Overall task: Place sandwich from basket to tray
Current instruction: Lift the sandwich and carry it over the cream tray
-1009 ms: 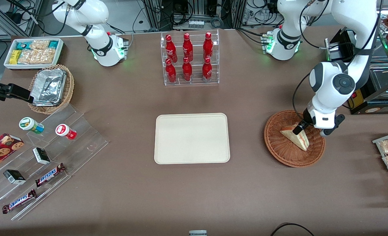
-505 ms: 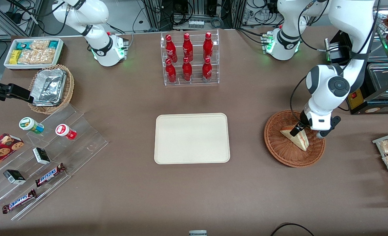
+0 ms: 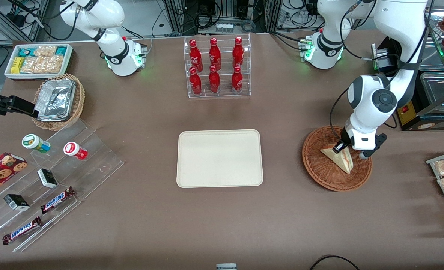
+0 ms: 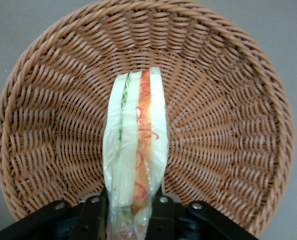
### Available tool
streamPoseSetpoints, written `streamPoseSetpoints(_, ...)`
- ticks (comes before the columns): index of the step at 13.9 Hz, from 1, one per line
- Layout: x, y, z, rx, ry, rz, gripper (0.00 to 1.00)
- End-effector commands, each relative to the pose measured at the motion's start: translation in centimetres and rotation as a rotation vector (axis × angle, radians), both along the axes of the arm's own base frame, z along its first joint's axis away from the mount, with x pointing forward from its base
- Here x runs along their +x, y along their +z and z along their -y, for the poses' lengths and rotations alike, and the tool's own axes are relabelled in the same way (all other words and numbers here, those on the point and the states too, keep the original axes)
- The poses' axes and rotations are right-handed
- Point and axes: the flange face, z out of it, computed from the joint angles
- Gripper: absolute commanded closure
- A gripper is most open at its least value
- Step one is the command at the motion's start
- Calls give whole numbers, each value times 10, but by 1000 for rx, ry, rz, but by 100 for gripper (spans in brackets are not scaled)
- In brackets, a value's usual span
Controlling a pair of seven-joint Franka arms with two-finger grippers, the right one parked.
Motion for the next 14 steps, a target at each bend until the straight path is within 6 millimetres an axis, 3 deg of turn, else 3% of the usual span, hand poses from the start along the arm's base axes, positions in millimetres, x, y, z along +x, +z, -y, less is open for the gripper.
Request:
streamPoseSetpoints(1, 14, 58, 9, 18, -70, -58, 100)
streamPoseSetpoints(2, 21, 83, 16, 27, -106, -113, 100)
streamPoseSetpoints(4, 30, 135, 50, 40, -191, -182, 100)
streamPoseSetpoints(7, 19, 182, 139, 57, -334, -214, 100)
streamPoseSetpoints(10, -15, 199, 235, 56, -502, -191, 100)
streamPoseSetpoints(12, -36, 191, 291, 23, -571, -191, 100)
streamPoseSetpoints(14, -32, 179, 331, -20, -602, -201, 100)
